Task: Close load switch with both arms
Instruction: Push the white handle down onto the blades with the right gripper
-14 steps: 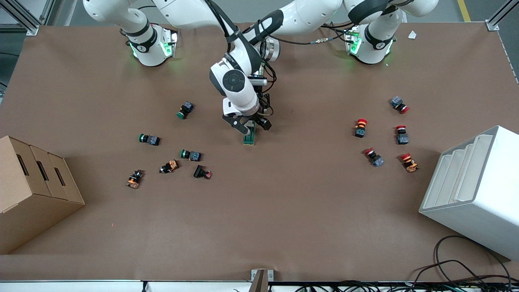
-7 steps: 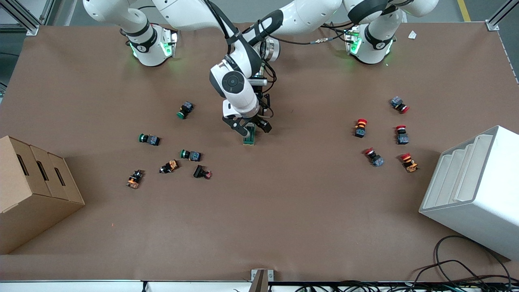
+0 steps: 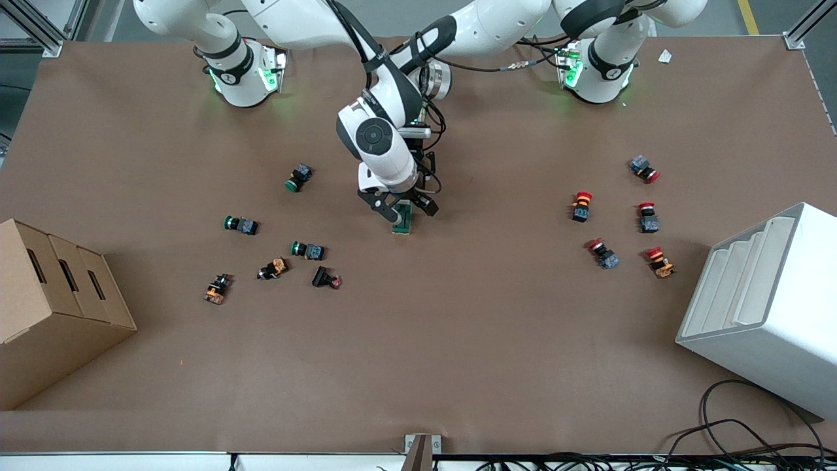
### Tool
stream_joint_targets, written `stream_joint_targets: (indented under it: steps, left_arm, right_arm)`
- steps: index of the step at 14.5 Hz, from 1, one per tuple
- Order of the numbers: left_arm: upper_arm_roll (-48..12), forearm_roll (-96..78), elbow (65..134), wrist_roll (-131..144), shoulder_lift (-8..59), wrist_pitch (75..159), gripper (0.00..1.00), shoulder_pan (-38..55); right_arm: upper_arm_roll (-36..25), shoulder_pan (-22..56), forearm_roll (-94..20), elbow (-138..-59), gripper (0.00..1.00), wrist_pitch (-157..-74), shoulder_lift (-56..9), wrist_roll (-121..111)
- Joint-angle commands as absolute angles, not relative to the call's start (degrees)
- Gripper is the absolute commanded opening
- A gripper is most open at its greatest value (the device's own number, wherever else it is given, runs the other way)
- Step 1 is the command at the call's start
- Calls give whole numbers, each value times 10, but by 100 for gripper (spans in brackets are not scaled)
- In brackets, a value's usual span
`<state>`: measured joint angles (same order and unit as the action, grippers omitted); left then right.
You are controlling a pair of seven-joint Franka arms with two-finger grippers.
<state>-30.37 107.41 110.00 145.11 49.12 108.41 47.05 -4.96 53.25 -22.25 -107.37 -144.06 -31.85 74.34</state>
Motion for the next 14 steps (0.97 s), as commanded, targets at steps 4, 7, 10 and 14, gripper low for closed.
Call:
stream_joint_targets:
  steps: [4, 7, 10, 14]
  left_arm:
    - [-294, 1087, 1090, 1463, 500, 1080, 99, 477]
    - [-294, 1087, 1089, 1463, 499, 1080, 99, 477]
    - [-294, 1087, 1086, 1463, 499, 1080, 99, 476]
    - [-294, 1087, 1086, 1463, 499, 1080, 99, 475]
  right_arm:
    - [-52, 494, -221, -1023, 100, -1469, -342, 722]
    - [-53, 490, -221, -1013, 100, -1470, -355, 712]
    - [-53, 484, -221, -998, 100, -1470, -368, 711]
    - [-53, 474, -219, -986, 100, -1470, -374, 702]
